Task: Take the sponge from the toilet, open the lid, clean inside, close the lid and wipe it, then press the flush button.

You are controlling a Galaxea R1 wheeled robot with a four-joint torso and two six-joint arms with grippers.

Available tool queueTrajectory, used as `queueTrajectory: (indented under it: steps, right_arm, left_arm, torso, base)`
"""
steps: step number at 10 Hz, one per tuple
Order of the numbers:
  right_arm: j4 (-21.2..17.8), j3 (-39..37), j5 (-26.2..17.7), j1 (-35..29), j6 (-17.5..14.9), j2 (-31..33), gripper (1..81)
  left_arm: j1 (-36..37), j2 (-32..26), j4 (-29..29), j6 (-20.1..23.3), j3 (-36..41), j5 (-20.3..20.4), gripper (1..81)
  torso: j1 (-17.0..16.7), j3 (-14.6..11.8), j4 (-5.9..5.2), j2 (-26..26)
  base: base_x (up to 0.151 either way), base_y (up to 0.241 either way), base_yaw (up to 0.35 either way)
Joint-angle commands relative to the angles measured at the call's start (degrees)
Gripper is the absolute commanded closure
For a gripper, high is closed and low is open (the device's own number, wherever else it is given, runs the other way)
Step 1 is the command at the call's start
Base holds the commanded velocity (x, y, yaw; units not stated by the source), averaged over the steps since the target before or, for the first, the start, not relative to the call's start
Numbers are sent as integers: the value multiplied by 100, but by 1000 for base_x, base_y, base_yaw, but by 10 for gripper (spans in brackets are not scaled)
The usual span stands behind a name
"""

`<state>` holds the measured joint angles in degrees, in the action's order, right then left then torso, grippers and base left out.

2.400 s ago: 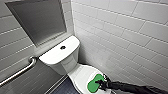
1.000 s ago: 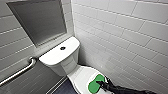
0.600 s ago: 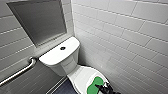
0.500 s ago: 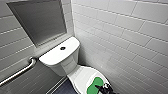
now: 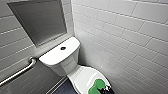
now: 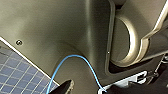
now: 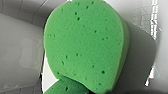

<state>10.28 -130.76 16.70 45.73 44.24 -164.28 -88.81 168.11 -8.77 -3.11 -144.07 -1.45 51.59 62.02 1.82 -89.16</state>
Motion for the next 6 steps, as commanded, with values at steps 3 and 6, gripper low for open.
queueTrajectory:
  steps: [3,6]
  right_arm:
    - [1,2239,-510,-928,6,1738,811]
    - [-35,3531,-519,-730,23,2879,811]
  left_arm:
    - [-142,48,-46,47,54,-453,10]
    - [-54,74,-46,47,98,-400,10]
  torso:
    - [0,0,0,0]
    - [0,0,0,0]
  base:
    - [0,0,0]
    - [0,0,0]
